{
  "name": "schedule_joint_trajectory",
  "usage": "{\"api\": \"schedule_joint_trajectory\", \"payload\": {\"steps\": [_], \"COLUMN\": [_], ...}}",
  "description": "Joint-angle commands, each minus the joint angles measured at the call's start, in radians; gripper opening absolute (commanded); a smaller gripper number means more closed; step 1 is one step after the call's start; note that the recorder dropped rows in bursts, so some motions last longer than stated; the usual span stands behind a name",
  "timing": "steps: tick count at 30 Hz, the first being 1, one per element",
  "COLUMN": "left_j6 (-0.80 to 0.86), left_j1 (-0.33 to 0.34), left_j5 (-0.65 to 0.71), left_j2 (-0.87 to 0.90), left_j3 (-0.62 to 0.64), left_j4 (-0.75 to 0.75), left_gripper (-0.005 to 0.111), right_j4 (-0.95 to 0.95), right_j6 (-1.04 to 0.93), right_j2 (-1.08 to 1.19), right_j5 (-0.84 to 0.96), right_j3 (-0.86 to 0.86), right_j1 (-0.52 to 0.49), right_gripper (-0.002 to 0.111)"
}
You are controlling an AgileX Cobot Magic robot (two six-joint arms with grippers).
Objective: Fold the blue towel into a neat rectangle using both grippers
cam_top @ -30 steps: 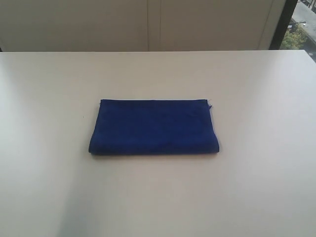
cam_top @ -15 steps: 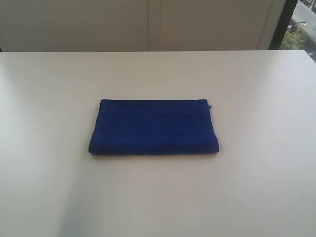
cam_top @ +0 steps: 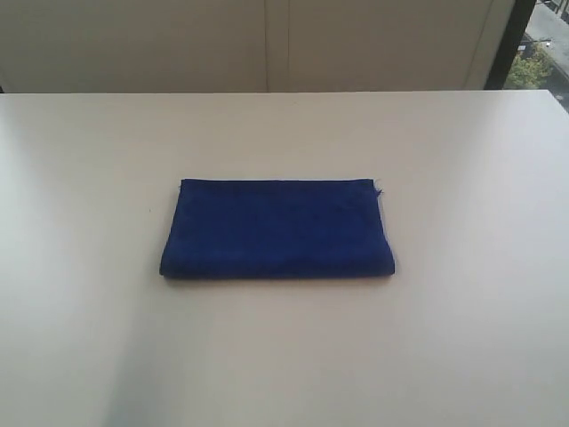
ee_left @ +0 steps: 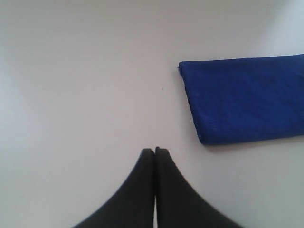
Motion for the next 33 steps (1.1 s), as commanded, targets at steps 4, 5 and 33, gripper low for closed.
{"api": "schedule_joint_trajectory", "payload": {"steps": [4, 5, 33], "left_j6": [0.000, 0.000, 0.000], "left_j1": [0.001, 0.001, 0.001], "left_j5": [0.001, 0.001, 0.001], "left_j2": [-0.008, -0.008, -0.008], "left_j3": [0.006, 0.006, 0.006], "left_j4": [-0.002, -0.002, -0.002], "left_gripper": [0.000, 0.000, 0.000], "right_j4": [0.001, 0.001, -0.050], "right_j6": [0.003, 0.003, 0.003], "right_j2": [-0.005, -0.005, -0.005], "right_j5": [-0.015, -0.015, -0.127], "right_j3": [0.004, 0.004, 0.170], "right_j1": [-0.004, -0.004, -0.004], "right_gripper": [0.000, 0.000, 0.000]}}
